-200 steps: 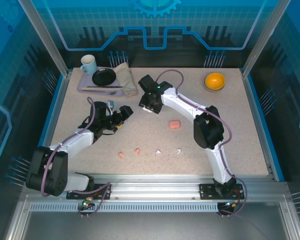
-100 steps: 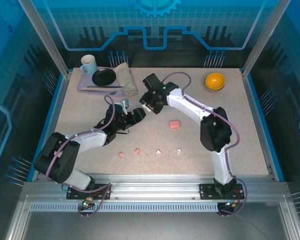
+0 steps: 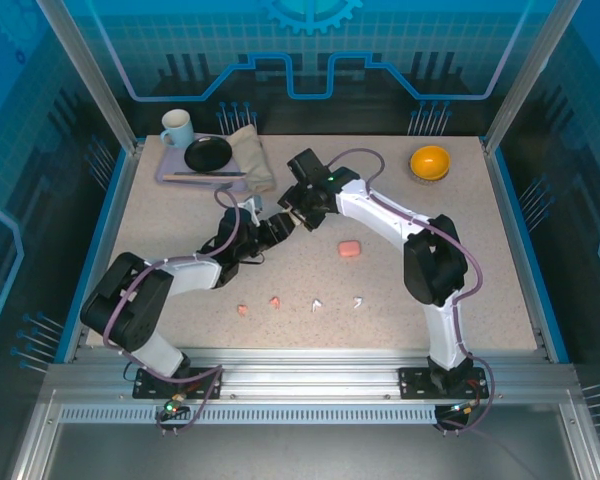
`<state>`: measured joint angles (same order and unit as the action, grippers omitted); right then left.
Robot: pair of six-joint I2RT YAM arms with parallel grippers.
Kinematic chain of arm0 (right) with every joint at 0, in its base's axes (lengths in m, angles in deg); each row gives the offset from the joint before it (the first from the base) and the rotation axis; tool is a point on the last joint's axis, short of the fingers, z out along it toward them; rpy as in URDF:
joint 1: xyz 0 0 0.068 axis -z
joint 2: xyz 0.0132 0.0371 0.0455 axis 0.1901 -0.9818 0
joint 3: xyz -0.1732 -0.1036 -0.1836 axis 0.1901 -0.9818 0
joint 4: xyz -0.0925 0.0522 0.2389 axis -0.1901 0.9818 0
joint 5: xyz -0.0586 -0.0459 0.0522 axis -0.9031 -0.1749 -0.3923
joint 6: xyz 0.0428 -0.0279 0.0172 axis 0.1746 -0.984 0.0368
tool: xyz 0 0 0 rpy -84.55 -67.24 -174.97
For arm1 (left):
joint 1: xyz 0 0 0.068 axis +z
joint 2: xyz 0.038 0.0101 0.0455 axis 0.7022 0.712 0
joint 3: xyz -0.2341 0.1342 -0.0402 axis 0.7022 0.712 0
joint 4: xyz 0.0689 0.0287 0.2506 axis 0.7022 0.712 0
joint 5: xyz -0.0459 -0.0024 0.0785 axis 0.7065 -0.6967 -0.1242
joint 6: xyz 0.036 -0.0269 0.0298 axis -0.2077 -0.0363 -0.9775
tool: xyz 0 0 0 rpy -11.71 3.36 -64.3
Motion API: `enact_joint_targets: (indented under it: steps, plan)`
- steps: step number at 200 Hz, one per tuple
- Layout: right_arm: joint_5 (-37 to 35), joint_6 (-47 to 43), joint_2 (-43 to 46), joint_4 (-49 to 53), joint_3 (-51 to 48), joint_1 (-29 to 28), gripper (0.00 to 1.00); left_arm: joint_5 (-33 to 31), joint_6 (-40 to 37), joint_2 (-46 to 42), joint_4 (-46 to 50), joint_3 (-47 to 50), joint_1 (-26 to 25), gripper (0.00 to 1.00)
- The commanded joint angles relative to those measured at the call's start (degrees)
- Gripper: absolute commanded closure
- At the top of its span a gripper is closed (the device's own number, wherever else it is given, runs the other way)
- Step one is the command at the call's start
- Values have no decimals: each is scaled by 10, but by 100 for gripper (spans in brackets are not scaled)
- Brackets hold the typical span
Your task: Insert wireless bluetooth earbuds into charging case
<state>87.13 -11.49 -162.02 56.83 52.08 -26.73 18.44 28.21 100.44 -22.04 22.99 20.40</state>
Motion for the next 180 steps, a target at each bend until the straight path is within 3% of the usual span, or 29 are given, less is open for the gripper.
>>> enact_joint_targets:
  steps: [1, 40, 90, 180]
  plan:
    - [13, 11, 24, -10, -4, 5, 42, -13, 9, 10, -27, -25, -7, 39]
    - [16, 11, 25, -13, -7, 5, 42, -14, 8, 23, -24, -42, -8, 42]
    - [22, 11, 24, -17, -11, 4, 43, -14, 9, 42, -30, -58, -8, 53]
    - [22, 14, 30, -24, -21, 6, 40, -12, 6, 51, -16, -82, -8, 85]
